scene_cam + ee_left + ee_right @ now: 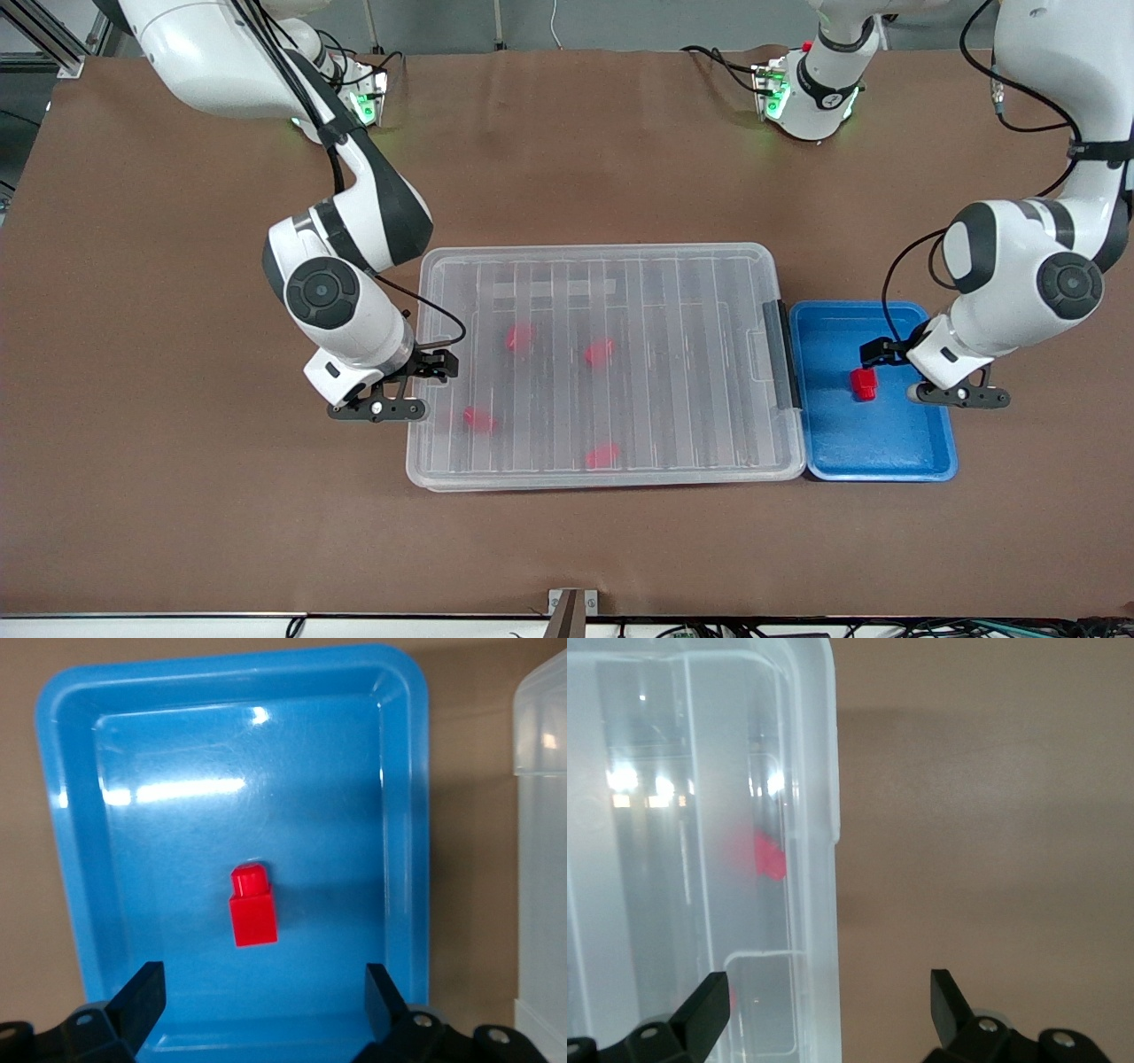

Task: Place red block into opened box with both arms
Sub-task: 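Grasp the red block with the left gripper while the right gripper grips the lid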

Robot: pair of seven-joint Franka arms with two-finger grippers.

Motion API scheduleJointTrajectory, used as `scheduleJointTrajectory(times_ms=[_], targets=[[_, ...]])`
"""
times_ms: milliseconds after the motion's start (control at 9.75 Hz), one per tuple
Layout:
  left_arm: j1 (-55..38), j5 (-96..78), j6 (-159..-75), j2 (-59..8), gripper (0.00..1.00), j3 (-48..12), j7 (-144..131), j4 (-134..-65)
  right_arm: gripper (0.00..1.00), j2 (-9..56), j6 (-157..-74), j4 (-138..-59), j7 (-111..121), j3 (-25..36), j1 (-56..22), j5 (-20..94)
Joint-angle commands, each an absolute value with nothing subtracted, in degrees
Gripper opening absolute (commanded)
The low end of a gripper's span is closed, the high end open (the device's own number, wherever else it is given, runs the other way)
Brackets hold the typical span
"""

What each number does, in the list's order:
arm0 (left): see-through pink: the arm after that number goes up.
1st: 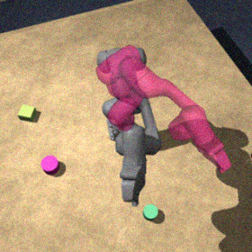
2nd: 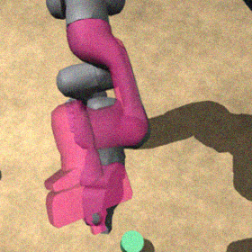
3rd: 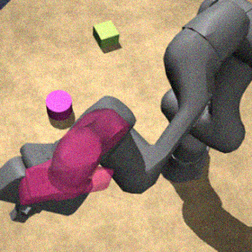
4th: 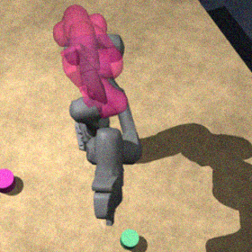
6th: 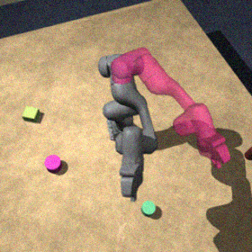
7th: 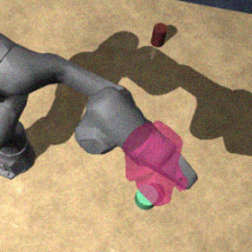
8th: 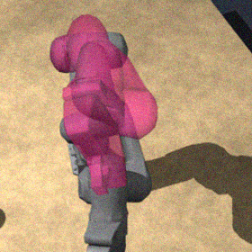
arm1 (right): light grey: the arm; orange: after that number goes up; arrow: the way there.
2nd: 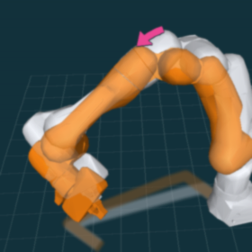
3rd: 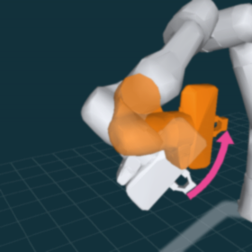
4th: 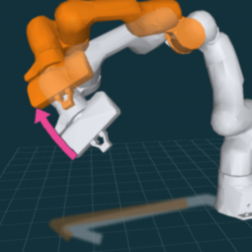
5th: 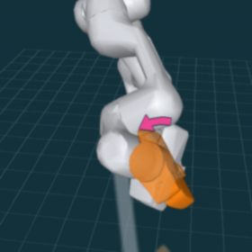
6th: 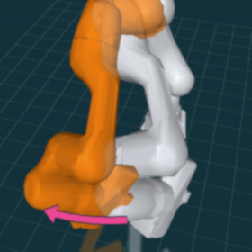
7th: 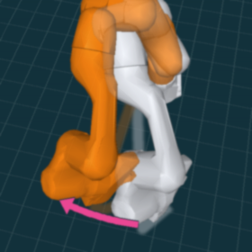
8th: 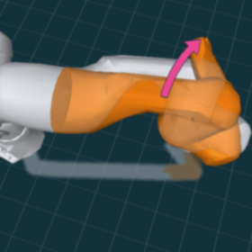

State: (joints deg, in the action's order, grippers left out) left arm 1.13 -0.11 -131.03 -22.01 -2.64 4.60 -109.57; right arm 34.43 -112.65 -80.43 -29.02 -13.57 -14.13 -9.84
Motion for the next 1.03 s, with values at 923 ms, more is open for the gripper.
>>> scheduleJointTrajectory(times_ms=[923], targets=[[2.4,0.0,-143.0,-33.3,0.87,-1.1,4.4,-112.0,1.00,34.7,-111.4,-80.9,-23.2,-13.9,-8.3,-14.3]])
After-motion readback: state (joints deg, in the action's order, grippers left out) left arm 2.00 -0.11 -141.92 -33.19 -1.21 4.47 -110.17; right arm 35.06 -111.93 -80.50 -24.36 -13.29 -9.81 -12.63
